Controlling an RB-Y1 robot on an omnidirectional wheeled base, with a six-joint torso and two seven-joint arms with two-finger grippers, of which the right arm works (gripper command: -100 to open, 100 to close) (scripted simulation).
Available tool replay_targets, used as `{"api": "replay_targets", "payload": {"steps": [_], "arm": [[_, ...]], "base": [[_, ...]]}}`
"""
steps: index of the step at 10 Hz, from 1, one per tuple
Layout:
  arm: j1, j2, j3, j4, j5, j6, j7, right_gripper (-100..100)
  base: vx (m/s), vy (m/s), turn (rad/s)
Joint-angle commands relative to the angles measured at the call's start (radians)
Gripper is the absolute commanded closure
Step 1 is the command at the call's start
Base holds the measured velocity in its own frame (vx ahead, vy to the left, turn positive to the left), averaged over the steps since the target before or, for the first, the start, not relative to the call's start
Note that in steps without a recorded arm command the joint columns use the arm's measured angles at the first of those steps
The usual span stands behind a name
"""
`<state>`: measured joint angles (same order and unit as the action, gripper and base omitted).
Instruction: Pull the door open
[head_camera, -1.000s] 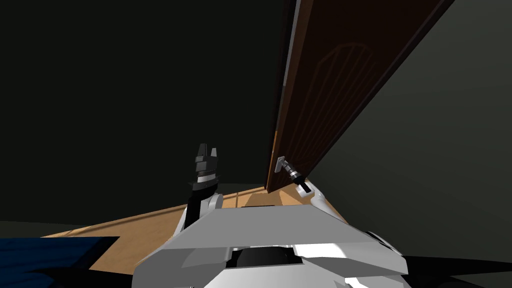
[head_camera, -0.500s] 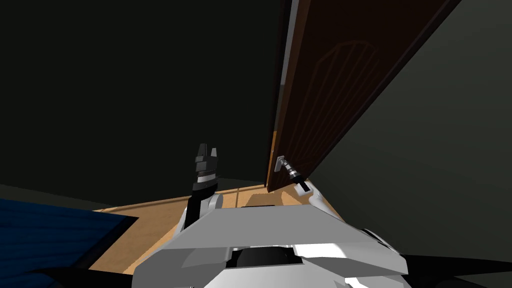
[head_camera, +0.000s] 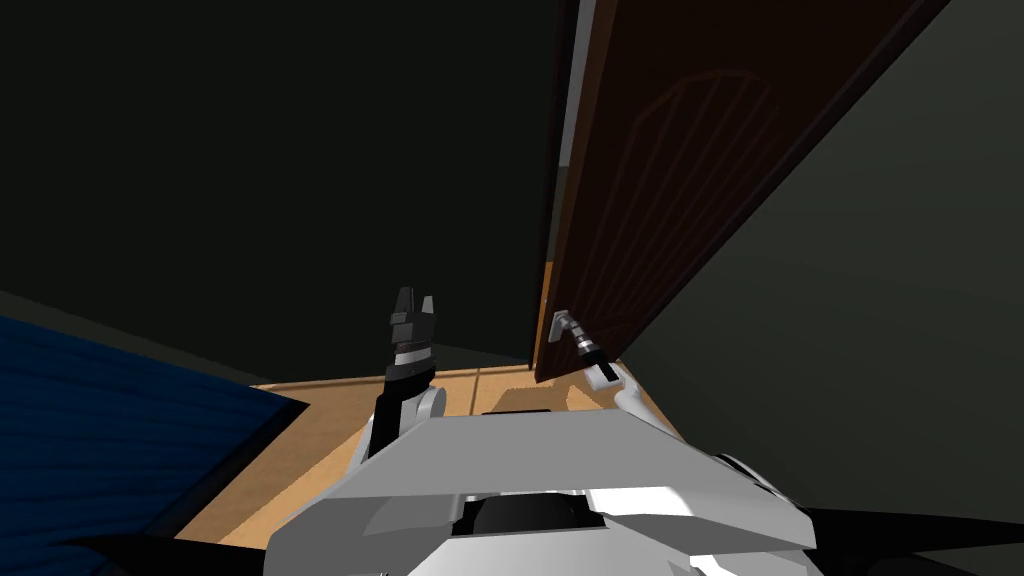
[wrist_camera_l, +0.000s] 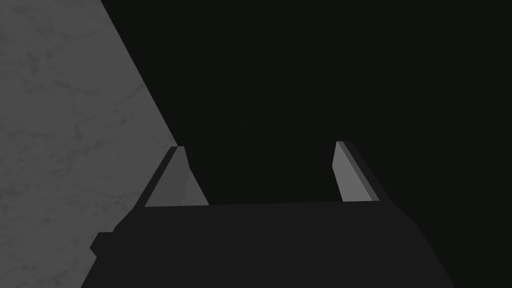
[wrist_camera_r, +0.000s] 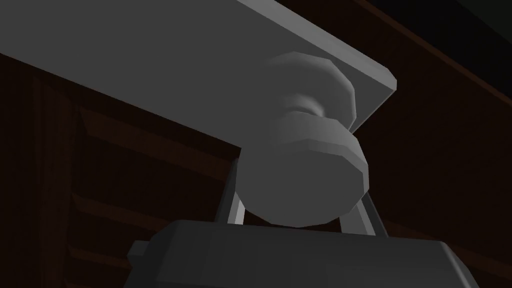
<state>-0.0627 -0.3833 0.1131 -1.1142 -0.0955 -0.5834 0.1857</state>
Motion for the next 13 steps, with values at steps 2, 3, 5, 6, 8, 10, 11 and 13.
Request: {"api": "replay_targets", "payload": {"steps": [2, 3, 5, 6, 8, 10, 11, 13], "arm": [[-0.014, 0.012, 0.015, -0.005, -0.081, -0.004, -0.075, 100], [-0.017, 0.014, 0.019, -0.005, -0.111, -0.002, -0.102, 100], [-0.023, 0.020, 0.028, -0.004, -0.174, 0.002, -0.159, 100], [-0.026, 0.023, 0.033, -0.003, -0.205, 0.004, -0.187, 100], [-0.029, 0.025, 0.038, -0.003, -0.238, 0.006, -0.215, 100], [-0.035, 0.031, 0.047, -0.002, -0.302, 0.011, -0.266, 100], [-0.035, 0.031, 0.047, -0.002, -0.302, 0.011, -0.271, 100], [-0.041, 0.036, 0.056, -0.001, -0.365, 0.015, -0.328, 100]], "base": [[-0.102, -0.073, 0.174], [-0.115, -0.054, 0.073], [-0.104, -0.072, 0.144], [-0.101, -0.085, 0.138], [-0.061, -0.046, 0.071], [-0.078, -0.065, 0.143], [-0.049, -0.037, 0.056], [-0.065, -0.048, 0.094]]}}
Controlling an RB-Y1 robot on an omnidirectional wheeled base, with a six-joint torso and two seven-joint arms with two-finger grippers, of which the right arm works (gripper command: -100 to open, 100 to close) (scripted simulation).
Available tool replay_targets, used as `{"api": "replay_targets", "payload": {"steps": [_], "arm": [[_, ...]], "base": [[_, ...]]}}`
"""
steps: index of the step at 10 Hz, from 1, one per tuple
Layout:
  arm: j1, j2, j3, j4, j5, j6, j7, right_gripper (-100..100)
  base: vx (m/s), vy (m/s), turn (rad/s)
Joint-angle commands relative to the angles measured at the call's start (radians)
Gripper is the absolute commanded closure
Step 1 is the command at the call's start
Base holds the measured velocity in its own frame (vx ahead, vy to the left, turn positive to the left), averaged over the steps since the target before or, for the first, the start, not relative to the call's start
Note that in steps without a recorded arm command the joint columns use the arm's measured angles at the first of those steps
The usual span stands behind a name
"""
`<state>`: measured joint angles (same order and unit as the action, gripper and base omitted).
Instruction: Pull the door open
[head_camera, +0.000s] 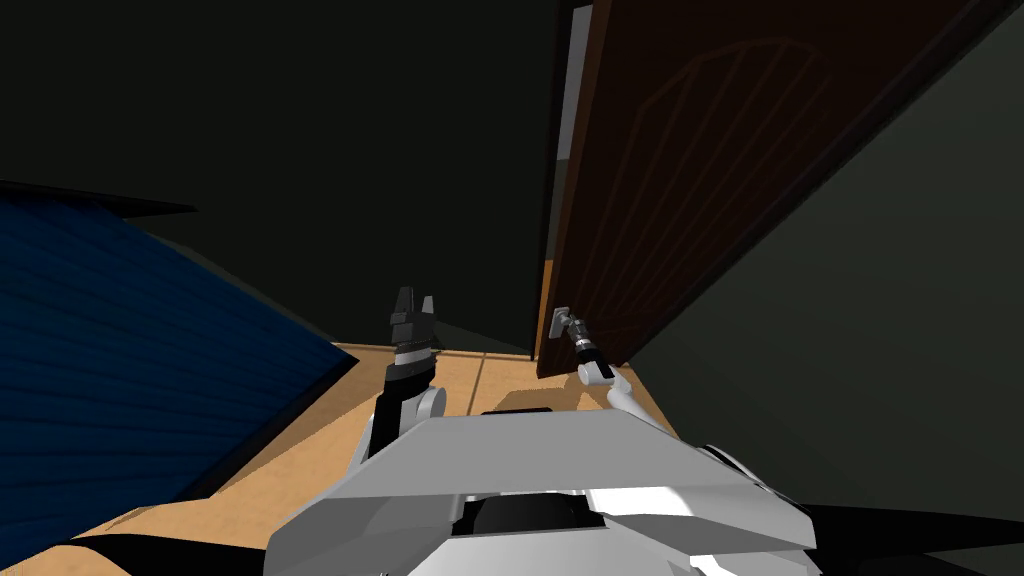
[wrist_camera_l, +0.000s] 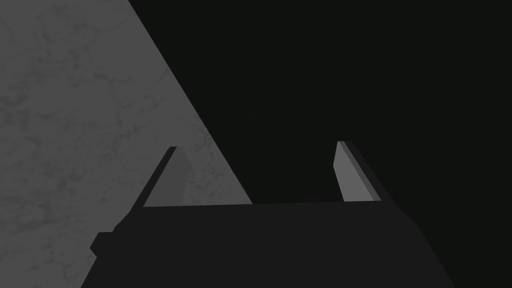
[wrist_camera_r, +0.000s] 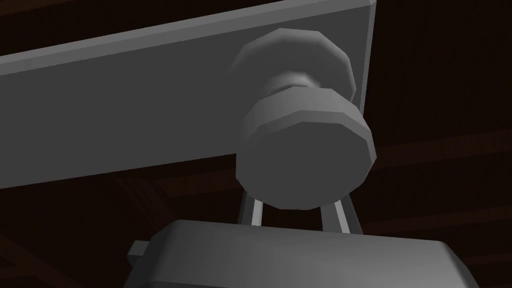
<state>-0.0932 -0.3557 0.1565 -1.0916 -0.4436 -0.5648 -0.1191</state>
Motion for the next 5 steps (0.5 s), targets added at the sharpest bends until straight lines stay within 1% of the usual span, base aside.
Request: {"api": "replay_targets", "payload": {"steps": [1, 4, 5], "arm": [[-0.014, 0.011, 0.017, -0.023, -0.049, -0.001, -0.050, 100], [-0.023, 0.019, 0.031, -0.022, -0.142, 0.005, -0.129, 100], [-0.023, 0.019, 0.031, -0.022, -0.142, 0.005, -0.134, 100]], "base": [[-0.093, -0.073, 0.179], [-0.093, -0.070, 0.157], [-0.062, -0.043, 0.021]]}}
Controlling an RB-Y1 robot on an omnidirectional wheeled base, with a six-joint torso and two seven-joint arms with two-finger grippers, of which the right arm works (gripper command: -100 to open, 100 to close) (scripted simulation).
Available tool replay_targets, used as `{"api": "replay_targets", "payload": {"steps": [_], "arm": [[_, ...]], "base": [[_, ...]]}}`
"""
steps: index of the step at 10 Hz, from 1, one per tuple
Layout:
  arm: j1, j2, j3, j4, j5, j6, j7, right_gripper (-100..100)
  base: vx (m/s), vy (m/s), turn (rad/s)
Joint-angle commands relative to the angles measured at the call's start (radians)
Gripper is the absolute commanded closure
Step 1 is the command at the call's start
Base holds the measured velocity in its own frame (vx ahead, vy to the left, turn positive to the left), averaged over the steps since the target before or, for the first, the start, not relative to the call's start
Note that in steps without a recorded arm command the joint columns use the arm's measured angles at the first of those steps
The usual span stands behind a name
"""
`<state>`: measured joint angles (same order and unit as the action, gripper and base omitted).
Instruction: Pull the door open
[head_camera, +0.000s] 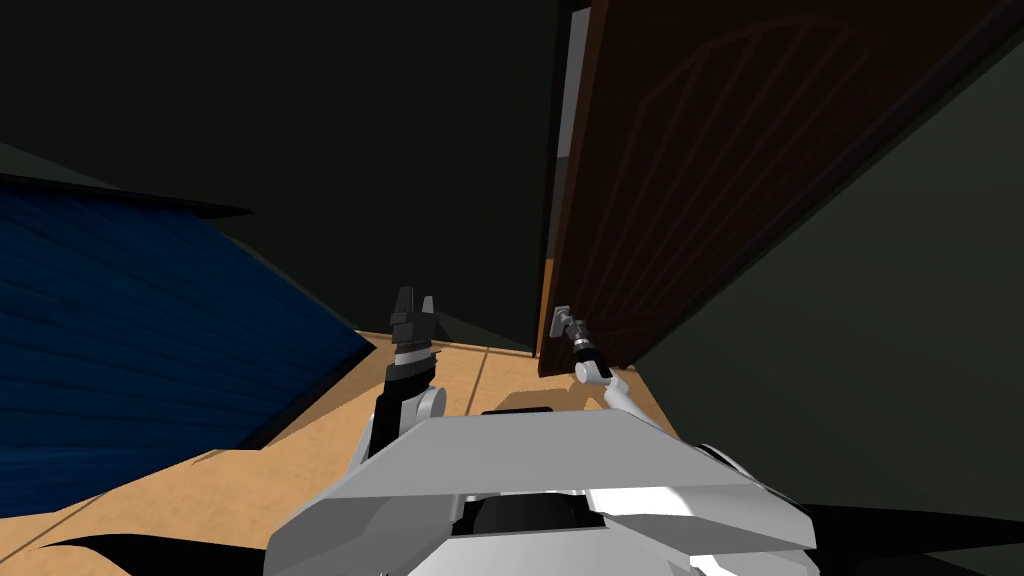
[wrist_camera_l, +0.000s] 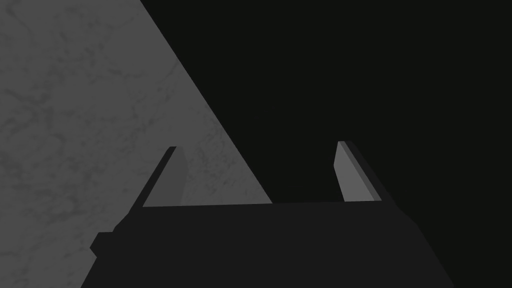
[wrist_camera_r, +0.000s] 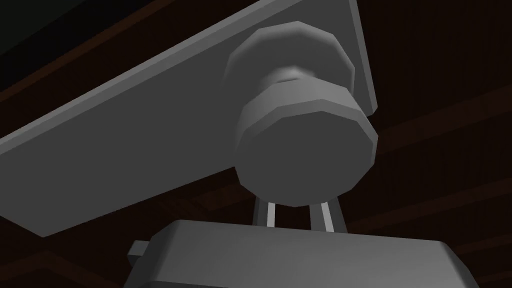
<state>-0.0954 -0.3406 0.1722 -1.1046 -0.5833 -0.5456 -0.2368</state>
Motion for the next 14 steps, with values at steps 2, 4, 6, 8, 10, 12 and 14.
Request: {"api": "replay_targets", "payload": {"steps": [2, 4, 6, 8, 10, 12, 14], "arm": [[-0.027, 0.009, 0.024, -0.008, -0.064, -0.010, -0.071, 100], [-0.027, 0.009, 0.024, -0.008, -0.064, -0.010, -0.071, 100], [-0.027, 0.009, 0.024, -0.008, -0.064, -0.010, -0.071, 100], [-0.030, 0.012, 0.028, -0.008, -0.093, -0.008, -0.097, 100], [-0.035, 0.017, 0.037, -0.007, -0.145, -0.004, -0.148, 100], [-0.038, 0.019, 0.041, -0.006, -0.180, -0.002, -0.174, 100], [-0.025, 0.019, 0.031, 0.018, -0.207, 0.013, -0.219, -100]], "base": [[-0.063, -0.042, 0.111], [-0.026, -0.026, 0.029], [0.006, 0.006, -0.017], [-0.033, -0.024, 0.075], [-0.029, -0.033, 0.087], [-0.078, -0.085, 0.133], [-0.067, -0.037, 0.086]]}}
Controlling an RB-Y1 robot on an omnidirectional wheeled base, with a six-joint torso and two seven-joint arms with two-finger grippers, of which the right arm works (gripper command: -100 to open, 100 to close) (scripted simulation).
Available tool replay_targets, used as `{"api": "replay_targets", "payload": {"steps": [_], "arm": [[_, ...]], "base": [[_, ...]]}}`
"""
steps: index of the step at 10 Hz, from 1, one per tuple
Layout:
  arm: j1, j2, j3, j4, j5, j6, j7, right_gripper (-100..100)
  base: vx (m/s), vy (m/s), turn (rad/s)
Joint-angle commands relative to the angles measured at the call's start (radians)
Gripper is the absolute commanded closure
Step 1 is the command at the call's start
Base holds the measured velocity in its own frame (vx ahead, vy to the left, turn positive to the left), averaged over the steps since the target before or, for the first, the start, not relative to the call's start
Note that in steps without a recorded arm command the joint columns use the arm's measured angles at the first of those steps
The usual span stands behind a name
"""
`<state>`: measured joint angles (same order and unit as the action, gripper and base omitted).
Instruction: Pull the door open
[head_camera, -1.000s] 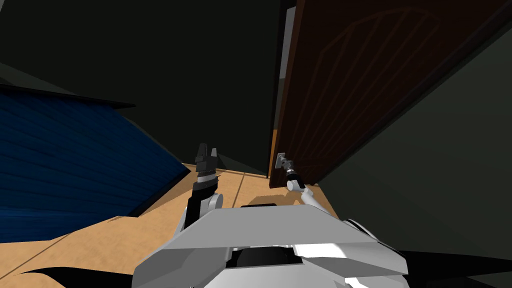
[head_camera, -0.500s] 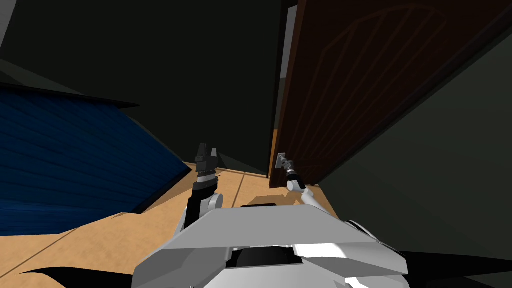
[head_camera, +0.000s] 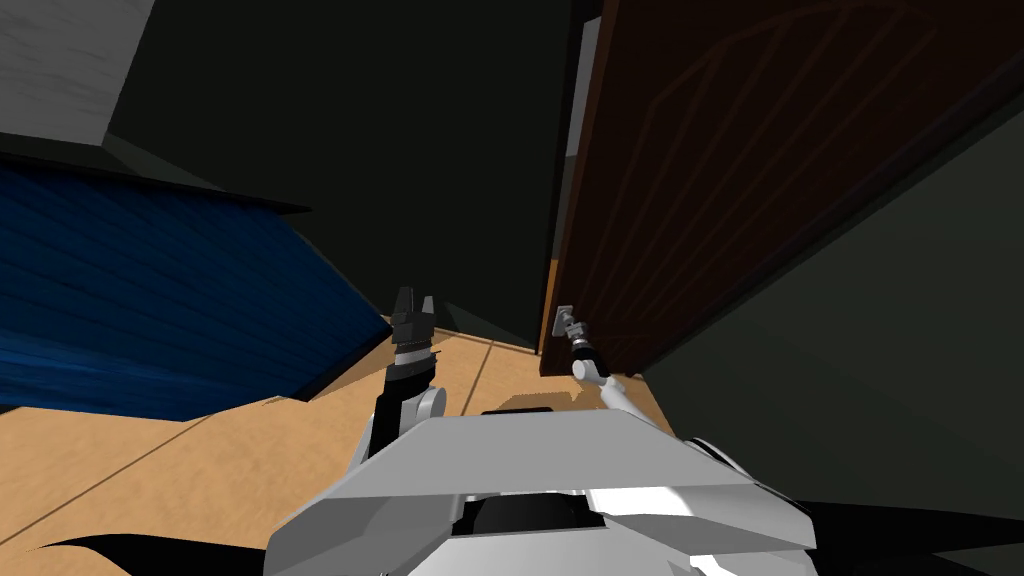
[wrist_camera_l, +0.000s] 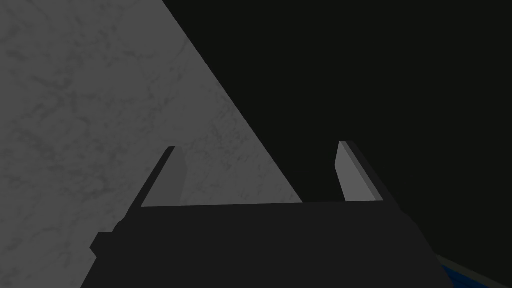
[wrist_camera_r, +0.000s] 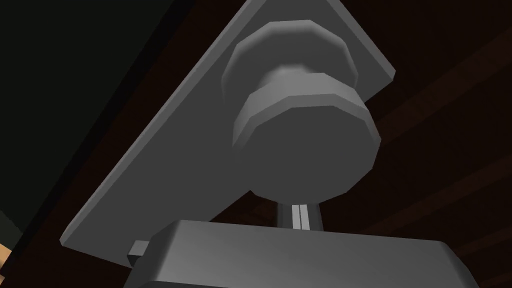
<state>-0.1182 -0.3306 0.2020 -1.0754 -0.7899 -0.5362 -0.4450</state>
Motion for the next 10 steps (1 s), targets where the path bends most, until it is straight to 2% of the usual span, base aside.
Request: {"api": "replay_targets", "payload": {"steps": [1, 4, 5, 8, 10], "arm": [[-0.001, 0.018, -0.005, -0.018, -0.013, 0.012, -0.045, -100], [0.001, 0.037, -0.018, -0.031, -0.037, 0.031, -0.114, -100], [0.001, 0.037, -0.018, -0.031, -0.037, 0.031, -0.114, -100], [0.004, 0.058, -0.032, -0.046, -0.065, 0.052, -0.194, -100], [0.006, 0.074, -0.042, -0.056, -0.084, 0.067, -0.250, -100]], "base": [[-0.133, -0.060, 0.076], [-0.139, -0.069, 0.071], [-0.079, -0.016, 0.075], [-0.077, 0.015, 0.130], [-0.103, -0.059, 0.103]]}}
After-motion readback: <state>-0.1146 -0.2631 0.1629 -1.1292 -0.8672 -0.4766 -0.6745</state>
